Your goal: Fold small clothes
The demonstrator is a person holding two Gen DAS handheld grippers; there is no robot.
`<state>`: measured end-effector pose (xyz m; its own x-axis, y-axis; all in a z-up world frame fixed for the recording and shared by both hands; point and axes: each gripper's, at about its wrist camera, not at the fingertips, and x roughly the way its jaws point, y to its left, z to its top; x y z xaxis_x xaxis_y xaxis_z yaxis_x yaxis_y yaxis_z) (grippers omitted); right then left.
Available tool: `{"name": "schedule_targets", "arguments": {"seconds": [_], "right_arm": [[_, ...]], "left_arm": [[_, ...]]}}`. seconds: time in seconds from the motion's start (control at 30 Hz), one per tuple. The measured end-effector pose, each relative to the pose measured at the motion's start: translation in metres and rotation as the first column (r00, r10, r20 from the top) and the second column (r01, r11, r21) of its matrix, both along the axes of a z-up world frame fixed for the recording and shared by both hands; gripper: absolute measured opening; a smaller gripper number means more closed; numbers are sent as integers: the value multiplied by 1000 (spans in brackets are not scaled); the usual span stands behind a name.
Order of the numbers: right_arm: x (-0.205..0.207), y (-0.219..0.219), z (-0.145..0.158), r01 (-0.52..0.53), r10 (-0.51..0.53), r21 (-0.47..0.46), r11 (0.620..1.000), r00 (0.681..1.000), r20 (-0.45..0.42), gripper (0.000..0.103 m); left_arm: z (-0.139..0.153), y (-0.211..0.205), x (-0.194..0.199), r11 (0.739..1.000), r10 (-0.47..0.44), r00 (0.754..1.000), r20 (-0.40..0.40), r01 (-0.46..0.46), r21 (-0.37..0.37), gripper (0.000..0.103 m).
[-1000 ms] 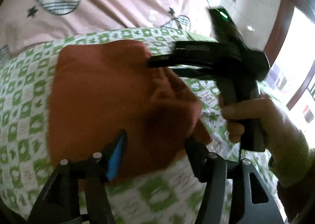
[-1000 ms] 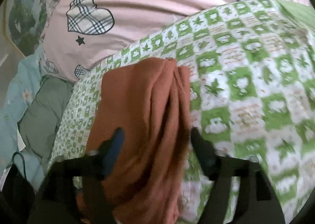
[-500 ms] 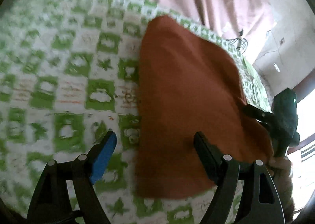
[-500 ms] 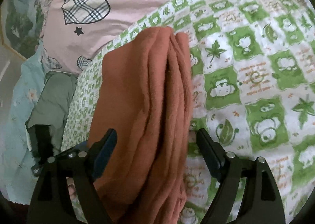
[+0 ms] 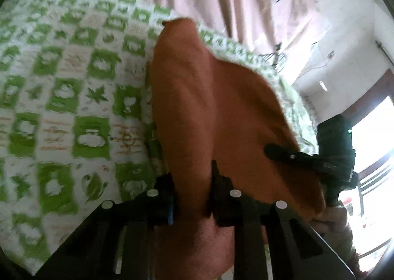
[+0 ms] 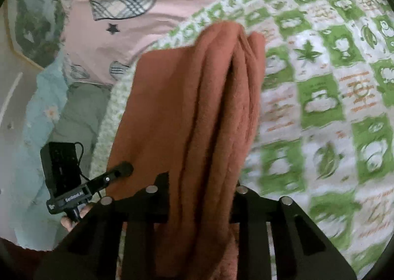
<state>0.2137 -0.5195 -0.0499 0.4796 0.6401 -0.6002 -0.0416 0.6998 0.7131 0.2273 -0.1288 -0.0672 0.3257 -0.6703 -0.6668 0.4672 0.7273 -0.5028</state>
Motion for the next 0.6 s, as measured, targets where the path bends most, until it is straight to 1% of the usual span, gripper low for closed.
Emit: {"name": "schedule_targets", "arguments": {"seconds": [0.07,0.17,0.3,0.37,0.4,0.5,0.57,0.6], "right_arm": [[-6,17,8,-27,27,7,1000,999,20,26],[-17,53,19,-88,87,18,996,994,60,26],[-27,107,27,-191,186,43,981,977,108,26],[-31,129,27,-236,229,48,970,966,120,26],[-34,140,25,-259,251,53,964,960,120,26],[-39,167,9,-308,303,68,949,950,82,26],[-42,175,-3,-312,309,57,948,950,52,26],[-45,176,-9,-306,305,46,951,952,37,27]], "left_arm": [[14,16,-15,1000,12,999,40,-13,12,20],[30,49,-37,999,45,997,68,-45,7,20],[42,112,-71,991,130,988,78,-131,4,20],[42,130,-85,986,162,984,79,-164,12,20],[42,147,-98,983,180,980,84,-183,23,20],[30,168,-118,976,210,976,65,-213,42,20],[12,179,-125,975,214,976,27,-216,58,21],[0,185,-126,974,220,976,-4,-219,62,22]]}}
